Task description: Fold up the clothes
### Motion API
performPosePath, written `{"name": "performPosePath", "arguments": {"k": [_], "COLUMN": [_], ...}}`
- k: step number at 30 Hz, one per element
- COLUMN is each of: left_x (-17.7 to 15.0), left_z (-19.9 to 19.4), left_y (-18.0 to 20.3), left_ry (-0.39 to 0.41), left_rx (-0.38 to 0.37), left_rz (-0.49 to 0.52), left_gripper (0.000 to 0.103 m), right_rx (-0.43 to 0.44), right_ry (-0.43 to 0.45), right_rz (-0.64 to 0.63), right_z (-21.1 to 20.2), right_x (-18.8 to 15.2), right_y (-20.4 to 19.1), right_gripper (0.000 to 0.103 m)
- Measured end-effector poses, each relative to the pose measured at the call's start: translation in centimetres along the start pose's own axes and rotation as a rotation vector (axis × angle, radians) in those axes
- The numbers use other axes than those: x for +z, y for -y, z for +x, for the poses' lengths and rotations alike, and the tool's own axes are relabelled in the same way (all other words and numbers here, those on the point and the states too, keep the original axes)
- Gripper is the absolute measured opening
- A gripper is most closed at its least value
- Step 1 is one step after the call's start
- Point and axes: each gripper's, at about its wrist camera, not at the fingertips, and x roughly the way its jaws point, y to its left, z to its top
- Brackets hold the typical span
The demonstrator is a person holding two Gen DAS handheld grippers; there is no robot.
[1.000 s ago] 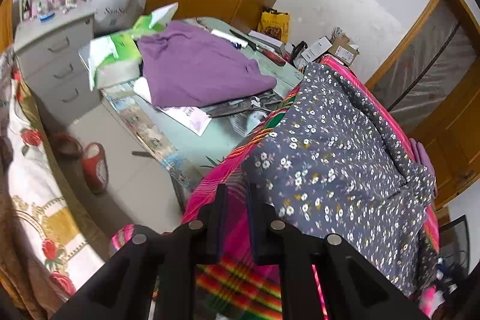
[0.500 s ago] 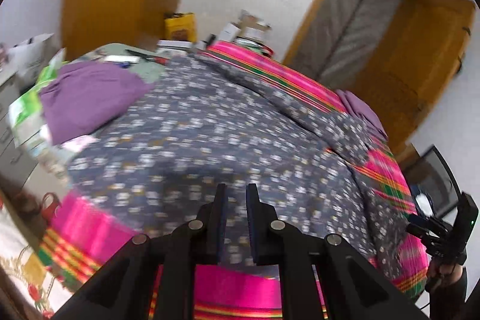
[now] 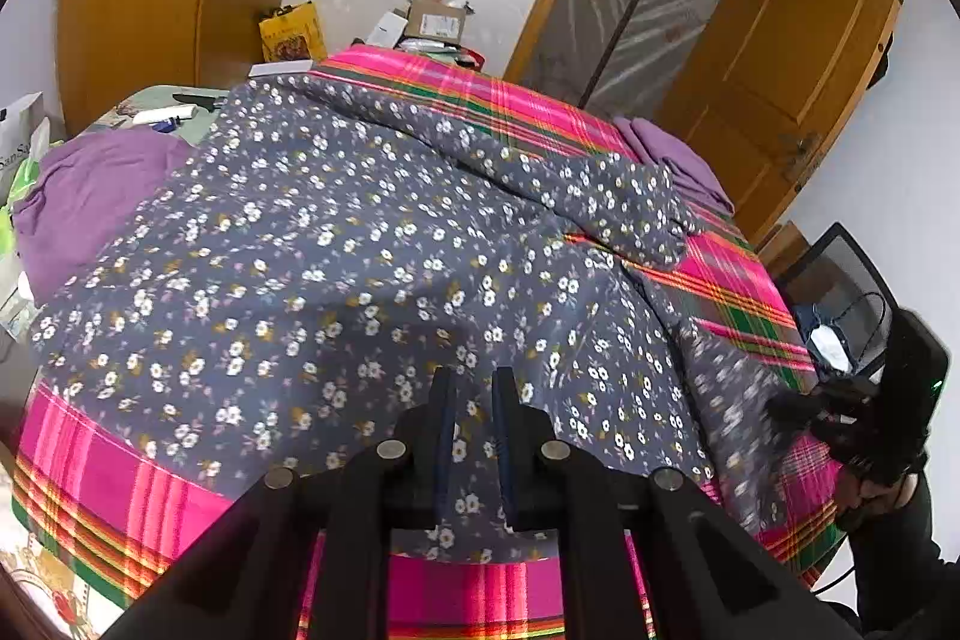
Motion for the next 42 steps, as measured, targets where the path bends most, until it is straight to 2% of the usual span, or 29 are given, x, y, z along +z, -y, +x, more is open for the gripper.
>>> {"name": "performPosePath", "arguments": {"k": [5,15,17,20,22,26,30,36,42], "left_x": [0.0,-0.8,-1.0,-1.4,-1.6,-2.0,-2.8,-4.0,-4.9], "left_z": [0.8,2.2,2.6,3.2,3.4,4.2,5.0,6.6,7.7], "left_y": [1.3,4.8,5.4,6.7,7.3,8.9,10.9,14.7,16.7], "left_ry": [-0.015,-0.055,-0.065,-0.083,-0.093,-0.121,-0.149,-0.192,-0.211], "left_rx": [-0.022,-0.081,-0.089,-0.106,-0.118,-0.139,-0.175,-0.23,-0.239], "left_rz": [0.031,0.106,0.123,0.154,0.171,0.213,0.273,0.37,0.422], "left_gripper": [0.012,0.012,0.012,0.012,0.012,0.012,0.012,0.012,0.013], "right_rx": [-0.14,-0.632,-0.69,-0.728,-0.724,-0.7,-0.671,-0.509,-0.425], "right_ry": [0.094,0.125,0.106,0.085,0.081,0.086,0.108,0.117,0.174], "right_rz": [0.084,0.345,0.416,0.486,0.532,0.602,0.675,0.784,0.909], "right_z": [-4.4,-11.5,-12.2,-13.0,-13.4,-14.2,-15.0,-14.2,-13.9], "right_x": [-0.2,-2.0,-2.8,-4.3,-5.5,-8.0,-10.5,-13.8,-15.4], "right_y": [3.3,15.3,17.5,19.2,19.8,19.4,18.7,18.0,21.0], "right_gripper": [0.005,0.006,0.006,0.009,0.013,0.032,0.036,0.036,0.036]}}
